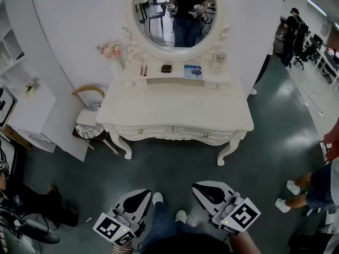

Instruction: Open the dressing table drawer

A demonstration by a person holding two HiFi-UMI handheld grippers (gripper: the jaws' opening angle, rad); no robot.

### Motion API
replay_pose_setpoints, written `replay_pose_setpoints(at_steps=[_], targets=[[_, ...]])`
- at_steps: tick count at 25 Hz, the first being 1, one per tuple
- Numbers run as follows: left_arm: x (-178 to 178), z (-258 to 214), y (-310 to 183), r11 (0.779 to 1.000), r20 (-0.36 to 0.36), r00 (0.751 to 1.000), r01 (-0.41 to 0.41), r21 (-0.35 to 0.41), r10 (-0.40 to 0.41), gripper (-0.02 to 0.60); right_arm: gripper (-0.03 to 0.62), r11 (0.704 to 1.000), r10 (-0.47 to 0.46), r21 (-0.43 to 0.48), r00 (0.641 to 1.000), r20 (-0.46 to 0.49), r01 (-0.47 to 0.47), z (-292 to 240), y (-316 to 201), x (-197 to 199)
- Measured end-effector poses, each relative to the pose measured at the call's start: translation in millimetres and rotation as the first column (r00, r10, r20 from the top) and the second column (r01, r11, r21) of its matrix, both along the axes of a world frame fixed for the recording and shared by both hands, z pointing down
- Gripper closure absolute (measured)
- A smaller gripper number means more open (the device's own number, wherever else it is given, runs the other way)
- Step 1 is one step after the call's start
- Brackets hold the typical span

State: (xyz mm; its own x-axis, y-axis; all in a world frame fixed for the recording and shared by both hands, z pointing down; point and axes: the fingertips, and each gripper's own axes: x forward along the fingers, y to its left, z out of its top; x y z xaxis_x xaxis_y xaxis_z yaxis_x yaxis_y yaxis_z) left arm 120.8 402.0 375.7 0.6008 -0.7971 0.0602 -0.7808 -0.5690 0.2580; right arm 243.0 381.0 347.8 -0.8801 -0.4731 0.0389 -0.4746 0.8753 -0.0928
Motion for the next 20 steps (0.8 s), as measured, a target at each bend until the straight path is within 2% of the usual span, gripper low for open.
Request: replay_pose_setpoints(at_steps=[5, 9, 13, 20], targets=[[-6, 4, -14, 1.000, -0.007, 1.000, 0.003, -0.007, -0.003, 0.565, 0.576, 1.000, -0.013, 0.010, 1.000, 0.002, 0.013, -3, -14, -10], [-15, 1, -31, 1.000, -0.008, 1.000, -0.002, 0.006, 0.002, 0.565, 0.576, 1.000, -0.021, 0.011, 0.998, 0.064, 0.021, -19, -28, -23], [-28, -2, -53, 1.000, -0.009, 1.000, -0.007, 0.007, 0.007, 0.565, 0.576, 1.000, -0.011, -0.004, 0.997, 0.081, 0.011, -19, -49, -30], [-52, -2, -97, 1.000, 0.014, 1.000, -0.015, -0.003, 0.015, 0.565, 0.576, 1.000, -0.003, -0.017, 0.999, 0.054, 0.004, -15, -95, -52]])
